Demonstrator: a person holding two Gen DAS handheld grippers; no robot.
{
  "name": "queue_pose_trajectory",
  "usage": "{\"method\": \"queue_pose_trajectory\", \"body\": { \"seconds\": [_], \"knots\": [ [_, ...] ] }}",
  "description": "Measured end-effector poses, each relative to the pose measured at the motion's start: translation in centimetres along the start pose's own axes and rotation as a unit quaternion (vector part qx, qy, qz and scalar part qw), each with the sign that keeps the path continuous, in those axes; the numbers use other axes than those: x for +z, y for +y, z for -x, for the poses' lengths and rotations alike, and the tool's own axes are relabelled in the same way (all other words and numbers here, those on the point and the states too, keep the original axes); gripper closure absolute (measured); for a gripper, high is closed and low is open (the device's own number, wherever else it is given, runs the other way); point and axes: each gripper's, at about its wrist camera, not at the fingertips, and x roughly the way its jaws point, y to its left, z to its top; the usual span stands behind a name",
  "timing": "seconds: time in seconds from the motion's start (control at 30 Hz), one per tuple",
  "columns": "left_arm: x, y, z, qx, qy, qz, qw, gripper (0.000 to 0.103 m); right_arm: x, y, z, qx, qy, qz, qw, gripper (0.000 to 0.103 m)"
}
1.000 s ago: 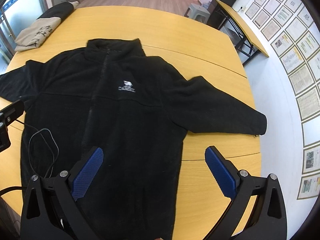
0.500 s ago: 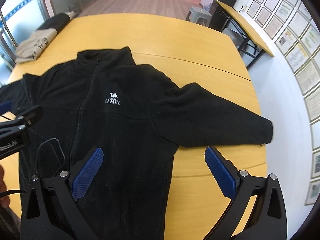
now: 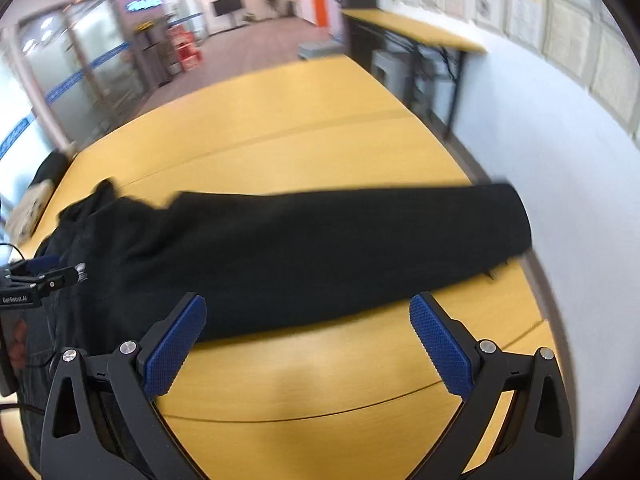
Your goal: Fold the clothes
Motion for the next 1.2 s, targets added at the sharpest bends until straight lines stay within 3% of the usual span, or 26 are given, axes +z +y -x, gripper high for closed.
{"method": "queue_pose_trajectory", "body": {
  "seconds": [0.1, 0.23, 0.4, 0.53, 0.63, 0.7, 0.73, 0.77, 0.83, 0.9, 1.03, 1.1, 1.2],
  "knots": [
    [1.6, -2.4, -3.1, -0.013, 0.003, -0.048, 0.9988, 0.0, 0.6, -5.5, -1.4, -0.002, -0.003, -0.074, 0.997, 0.001],
    [2.6, -4.2, -4.5, -0.033, -0.024, -0.07, 0.9967, 0.0, 1.0, -9.3, -2.4, -0.003, -0.012, -0.11, 0.994, 0.001],
    [2.9, -5.5, -6.5, -0.031, -0.028, -0.097, 0.9944, 0.0, 2.0, -13.9, -5.7, 0.012, -0.001, -0.175, 0.985, 0.001],
    [3.2, -6.6, -8.1, -0.028, -0.028, -0.119, 0.9921, 0.0, 3.9, -16.4, -6.7, 0.032, -0.035, -0.22, 0.974, 0.001],
    [3.3, -7.3, -9.1, -0.025, -0.03, -0.132, 0.9905, 0.0, 5.4, -16.8, -7.3, 0.016, -0.044, -0.221, 0.974, 0.003],
    [3.2, -7.5, -9.2, -0.022, -0.035, -0.133, 0.9903, 0.0, 5.8, -16.6, -7.5, -0.005, -0.05, -0.215, 0.975, 0.015],
    [3.1, -7.6, -9.2, -0.021, -0.037, -0.135, 0.99, 0.0, 6.0, -16.4, -7.6, -0.021, -0.051, -0.207, 0.977, 0.049],
    [3.0, -7.8, -9.2, -0.019, -0.038, -0.137, 0.9897, 0.0, 6.0, -16.5, -8.0, -0.02, -0.044, -0.21, 0.977, 0.092],
    [2.6, -8.1, -8.8, -0.018, -0.04, -0.139, 0.9893, 0.0, 5.2, -17.3, -8.5, 0.02, -0.049, -0.254, 0.966, 0.093],
    [2.0, -8.4, -8.4, -0.017, -0.043, -0.14, 0.9891, 0.0, 4.8, -17.6, -8.2, 0.02, -0.058, -0.263, 0.963, 0.093],
    [1.6, -8.5, -8.2, -0.015, -0.046, -0.134, 0.9898, 0.0, 4.0, -15.8, -2.3, 0.01, -0.139, -0.25, 0.958, 0.094],
    [1.5, -8.5, -8.3, -0.016, -0.051, -0.13, 0.9901, 0.0, 2.9, -14.1, 3.5, -0.001, -0.201, -0.245, 0.949, 0.094],
    [1.4, -8.6, -8.4, -0.014, -0.057, -0.129, 0.99, 0.0, 1.4, -12.2, 7.6, -0.012, -0.22, -0.224, 0.949, 0.094]
  ]
}}
